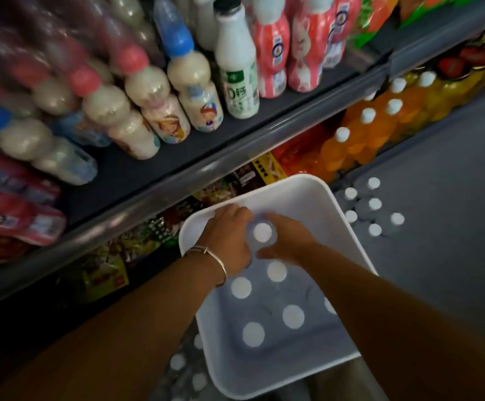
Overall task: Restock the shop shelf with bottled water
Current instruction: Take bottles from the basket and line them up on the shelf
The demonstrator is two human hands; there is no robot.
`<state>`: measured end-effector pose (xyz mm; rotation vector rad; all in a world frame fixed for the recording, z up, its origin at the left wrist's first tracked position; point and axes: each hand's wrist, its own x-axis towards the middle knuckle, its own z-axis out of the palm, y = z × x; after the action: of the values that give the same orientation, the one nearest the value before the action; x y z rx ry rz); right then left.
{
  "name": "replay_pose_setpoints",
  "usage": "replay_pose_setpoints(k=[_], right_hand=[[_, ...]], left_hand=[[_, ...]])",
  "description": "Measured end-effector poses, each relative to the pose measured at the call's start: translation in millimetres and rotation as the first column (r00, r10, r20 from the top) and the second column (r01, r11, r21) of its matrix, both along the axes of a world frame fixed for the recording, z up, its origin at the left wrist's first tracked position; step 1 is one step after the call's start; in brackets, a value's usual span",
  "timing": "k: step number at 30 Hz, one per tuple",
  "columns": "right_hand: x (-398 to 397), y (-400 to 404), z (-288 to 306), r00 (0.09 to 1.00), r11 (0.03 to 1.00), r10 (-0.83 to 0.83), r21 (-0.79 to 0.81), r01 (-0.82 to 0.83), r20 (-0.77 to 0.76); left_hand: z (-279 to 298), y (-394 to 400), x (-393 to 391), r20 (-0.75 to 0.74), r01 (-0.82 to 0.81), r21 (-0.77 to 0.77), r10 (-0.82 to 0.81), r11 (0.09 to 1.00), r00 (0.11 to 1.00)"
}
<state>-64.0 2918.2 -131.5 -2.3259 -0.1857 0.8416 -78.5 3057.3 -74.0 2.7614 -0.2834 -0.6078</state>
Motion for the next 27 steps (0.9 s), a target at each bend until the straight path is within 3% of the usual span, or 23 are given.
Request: replay_pose_setpoints(k=[7,12,18,25,27], right_hand=[[1,2,2,0.995,0.998,0.052,-0.051,-0.048,0.086],[2,-6,64,0.992,1.0,-0.01,-0.028,0.014,0.123],[9,-31,224,0.962,0.999,0.036,-0.034,-0.028,0.27],[11,-70,475,0.865,1.0,0.021,-0.025,-0.01,0.501],[5,-80,554,0.819,1.0,-0.022,0.03,0.006,0.573]], left_hand=[[-5,1,-1,-0.006,0.023,0.059,-0.022,0.998,1.0],[38,-4,6,-0.003,0.083,0.13,-0.084,0.988,0.996],[164,-17,17,0.078,0.09,0.158,-0.103,0.983,0.992],[396,-40,20,0.241,0.154,-0.012,-0.147,0.988,0.96],[465,-46,16,0.304,0.188,0.026,-0.187,0.982,0.934]])
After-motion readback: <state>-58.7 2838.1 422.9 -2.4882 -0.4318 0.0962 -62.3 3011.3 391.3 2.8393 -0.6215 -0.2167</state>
